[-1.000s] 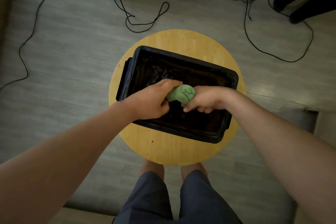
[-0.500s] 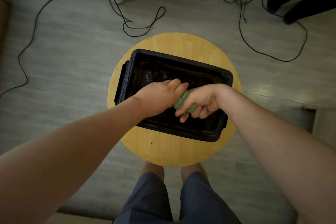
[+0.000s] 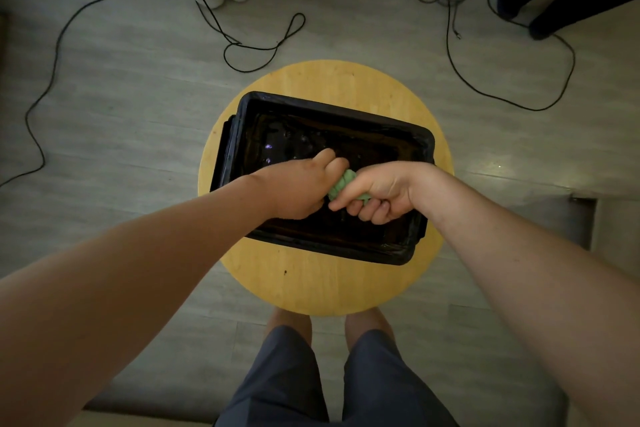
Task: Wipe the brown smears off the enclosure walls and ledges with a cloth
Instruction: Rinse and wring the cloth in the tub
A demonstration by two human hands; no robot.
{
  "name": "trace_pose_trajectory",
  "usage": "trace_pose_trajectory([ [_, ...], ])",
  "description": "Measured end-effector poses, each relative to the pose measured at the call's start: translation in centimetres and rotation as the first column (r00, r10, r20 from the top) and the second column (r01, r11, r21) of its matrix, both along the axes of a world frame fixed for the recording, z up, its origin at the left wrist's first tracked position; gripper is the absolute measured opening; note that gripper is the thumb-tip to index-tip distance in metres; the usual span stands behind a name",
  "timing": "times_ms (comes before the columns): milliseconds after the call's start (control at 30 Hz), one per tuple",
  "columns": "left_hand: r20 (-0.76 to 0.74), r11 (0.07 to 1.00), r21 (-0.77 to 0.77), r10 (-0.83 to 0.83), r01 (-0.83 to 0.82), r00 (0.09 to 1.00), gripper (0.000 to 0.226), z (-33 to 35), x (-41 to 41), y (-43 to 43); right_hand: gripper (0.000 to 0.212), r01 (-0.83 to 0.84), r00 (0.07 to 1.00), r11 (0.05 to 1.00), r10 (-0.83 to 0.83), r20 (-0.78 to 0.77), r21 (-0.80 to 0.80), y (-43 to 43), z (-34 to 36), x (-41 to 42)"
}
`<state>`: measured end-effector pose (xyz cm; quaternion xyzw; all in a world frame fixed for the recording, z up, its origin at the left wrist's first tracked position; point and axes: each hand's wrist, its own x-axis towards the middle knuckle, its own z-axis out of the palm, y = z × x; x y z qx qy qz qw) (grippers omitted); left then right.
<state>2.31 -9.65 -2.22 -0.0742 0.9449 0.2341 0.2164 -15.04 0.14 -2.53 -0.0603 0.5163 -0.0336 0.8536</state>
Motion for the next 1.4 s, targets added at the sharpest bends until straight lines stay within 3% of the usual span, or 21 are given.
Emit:
trace_pose_trajectory([
  [100, 0.052, 0.987, -0.162, -0.002, 0.011, 0.999, 0.091, 0.2, -0.2, -0.3, 0.018, 0.034, 0.999, 0.998, -0.034, -0.008, -0.046, -0.2, 0.5, 0.4],
  [167, 0.072, 0.957, -0.290, 0.013, 0.008, 0.997, 0.086, 0.7, -0.7, -0.5, 0.019, 0.011, 0.996, 0.993, -0.021, -0.085, -0.115, -0.5, 0.9, 0.9],
  [233, 0.081, 0.936, -0.351, 0.032, -0.002, 0.996, 0.064, 1.4, -1.2, -0.7, 0.026, -0.108, 0.963, 0.973, 0.053, -0.263, -0.202, -0.9, 1.3, 1.7],
  [300, 0.103, 0.931, -0.366, 0.059, -0.017, 0.993, 0.037, 1.8, -1.4, -0.8, 0.031, -0.371, 0.825, 0.890, 0.184, -0.534, -0.267, -1.3, 1.4, 2.7],
  [400, 0.139, 0.952, -0.288, 0.146, -0.101, 0.979, 0.010, 1.7, -1.5, -0.7, 0.022, -0.690, 0.555, 0.658, 0.212, -0.804, -0.302, -1.7, 1.1, 3.9],
  [600, 0.254, 0.920, -0.014, 0.382, -0.391, 0.889, 0.007, 0.7, -1.1, -1.0, 0.002, -0.883, 0.291, 0.377, -0.029, -0.956, -0.280, -1.3, 0.3, 4.6],
  [700, 0.356, 0.895, 0.077, 0.386, -0.439, 0.851, 0.009, 1.0, -1.4, -0.9, 0.014, -0.949, 0.143, 0.267, -0.111, -0.983, -0.169, -1.1, -0.1, 4.5],
  [767, 0.436, 0.825, 0.144, 0.443, -0.547, 0.783, 0.009, 1.1, -1.6, -0.8, 0.007, -0.968, 0.104, 0.212, -0.155, -0.982, -0.136, -1.0, -0.4, 4.5],
  [833, 0.524, 0.693, 0.209, 0.516, -0.690, 0.678, 0.007, 1.1, -1.6, -0.6, 0.010, -0.974, 0.095, 0.177, -0.250, -0.963, -0.142, -1.0, -0.8, 4.1],
  [867, 0.540, 0.654, 0.231, 0.530, -0.721, 0.654, 0.007, 1.1, -1.5, -0.4, 0.012, -0.980, 0.096, 0.141, -0.286, -0.953, -0.141, -1.0, -1.2, 3.9],
  [933, 0.491, 0.675, 0.261, 0.523, -0.690, 0.697, 0.007, 0.7, -1.3, 0.1, 0.013, -0.963, 0.211, 0.139, -0.143, -0.967, -0.230, -1.3, -1.1, 3.1],
  [1033, 0.317, 0.769, 0.254, 0.507, -0.587, 0.802, 0.036, 0.1, -0.5, 0.9, 0.040, -0.829, 0.477, 0.413, 0.172, -0.862, -0.377, -1.6, -0.1, 1.8],
  [1133, 0.114, 0.848, 0.248, 0.455, -0.469, 0.883, 0.048, -0.2, 0.5, 1.1, 0.027, -0.751, 0.580, 0.524, 0.234, -0.781, -0.401, -1.2, -0.3, 1.4],
  [1200, -0.096, 0.932, 0.112, 0.356, -0.346, 0.929, 0.050, -0.3, 1.1, 0.9, 0.023, -0.606, 0.710, 0.694, 0.250, -0.659, -0.389, -1.1, -0.2, 0.9],
  [1267, -0.211, 0.964, 0.004, 0.262, -0.267, 0.942, 0.054, -0.2, 1.3, 0.6, 0.023, -0.391, 0.847, 0.863, 0.202, -0.491, -0.319, -1.0, 0.1, 0.2],
  [1333, -0.259, 0.977, -0.011, 0.203, -0.213, 0.944, 0.058, 0.0, 1.3, 0.3, 0.024, -0.212, 0.929, 0.951, 0.125, -0.348, -0.225, -1.0, 0.4, -0.4],
  [1400, -0.262, 0.985, -0.029, 0.155, -0.168, 0.953, 0.072, 0.2, 1.3, 0.3, 0.022, -0.102, 0.963, 0.979, 0.053, -0.264, -0.178, -0.8, 0.4, -0.5],
])
